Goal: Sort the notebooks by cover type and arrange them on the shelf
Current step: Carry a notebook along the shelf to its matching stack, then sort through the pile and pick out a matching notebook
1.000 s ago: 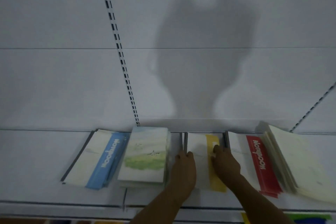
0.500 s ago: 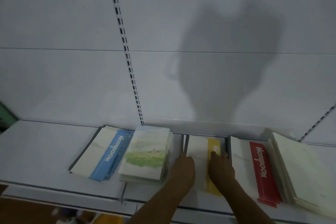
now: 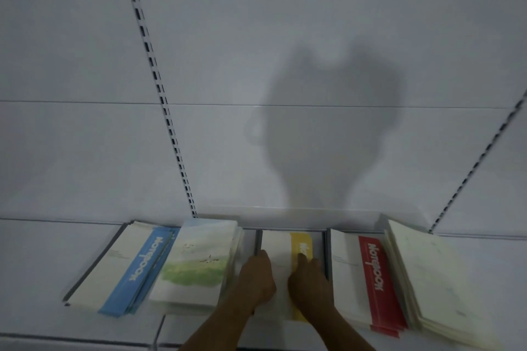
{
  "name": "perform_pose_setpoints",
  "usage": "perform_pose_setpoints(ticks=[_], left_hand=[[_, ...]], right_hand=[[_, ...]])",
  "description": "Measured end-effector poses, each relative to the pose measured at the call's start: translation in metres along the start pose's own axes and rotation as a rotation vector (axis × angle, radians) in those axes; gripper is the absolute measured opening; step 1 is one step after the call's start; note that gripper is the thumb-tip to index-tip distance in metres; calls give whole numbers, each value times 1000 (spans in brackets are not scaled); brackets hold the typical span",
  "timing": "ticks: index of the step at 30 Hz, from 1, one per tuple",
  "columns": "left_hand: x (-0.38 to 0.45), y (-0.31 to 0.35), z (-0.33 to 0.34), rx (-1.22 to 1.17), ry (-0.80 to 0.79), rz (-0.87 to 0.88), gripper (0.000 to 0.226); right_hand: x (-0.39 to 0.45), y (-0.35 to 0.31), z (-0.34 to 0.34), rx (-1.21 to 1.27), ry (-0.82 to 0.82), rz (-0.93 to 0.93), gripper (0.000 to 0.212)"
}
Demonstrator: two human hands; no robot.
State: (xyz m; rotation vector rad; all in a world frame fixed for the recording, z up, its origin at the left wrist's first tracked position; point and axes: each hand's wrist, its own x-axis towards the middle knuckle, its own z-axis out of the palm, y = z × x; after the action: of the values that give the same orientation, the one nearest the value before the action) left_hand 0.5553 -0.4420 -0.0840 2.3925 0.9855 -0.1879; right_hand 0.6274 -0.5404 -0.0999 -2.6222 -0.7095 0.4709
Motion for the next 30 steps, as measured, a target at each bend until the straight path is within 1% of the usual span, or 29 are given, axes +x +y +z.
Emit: perform_pose_setpoints(ticks=[2, 4, 6, 7, 9, 11, 13, 15, 17, 19, 20, 21, 22, 23, 24, 25, 27, 30], left_hand=[[4, -1, -2, -158, 42, -23, 62], [6, -3, -8, -283, 82, -59, 56], [7, -5, -8, -344, 77, -85, 49], [7, -6, -8, -364, 63, -95, 50], [6, -6, -9, -411, 59, -106, 53], [5, -8, -10, -432, 59, -117, 53], [3, -9, -9, -410, 49, -105, 59], [0, -8, -6, -390, 45, -77, 55], [-5, -6, -8, -379, 37, -45, 52], [-12, -5, -14, -360, 32, -33, 58], [-14, -5, -20, -345, 41, -22, 60], [-14, -6, -26, -331, 74, 8, 59], [-17, -5, -35, -340, 116, 41, 53], [-19, -5, -44, -360, 174, 82, 43], [-22, -7, -56, -399, 225, 106, 34], [-24, -11, -68, -443, 280, 128, 26], [-29, -29, -94, -511, 371, 143, 19], [-31, -76, -124, -524, 491, 131, 13]], right_hand=[[3, -4, 0, 145, -32, 25, 65], [8, -6, -1, 290, -42, 63, 75], [12, -5, -4, 446, -67, 118, 73], [14, -3, -4, 473, -75, 123, 70], [15, 0, -6, 424, -92, 101, 65], [17, 2, -4, 409, -92, 89, 64], [17, 1, 1, 383, -85, 80, 64], [18, 0, 9, 335, -81, 75, 67], [24, -1, 15, 327, -123, 112, 71], [28, -6, 13, 318, -154, 162, 69], [29, -10, 9, 298, -132, 184, 67], [29, -17, 5, 266, -70, 182, 66], [28, -26, 1, 257, 22, 140, 64], [25, -38, -3, 295, 122, 59, 61], [23, -53, -7, 367, 182, -22, 56], [20, -70, -10, 460, 205, -79, 51], [14, -107, -13, 566, 178, -152, 42], [0, -164, -3, 567, 152, -248, 33]])
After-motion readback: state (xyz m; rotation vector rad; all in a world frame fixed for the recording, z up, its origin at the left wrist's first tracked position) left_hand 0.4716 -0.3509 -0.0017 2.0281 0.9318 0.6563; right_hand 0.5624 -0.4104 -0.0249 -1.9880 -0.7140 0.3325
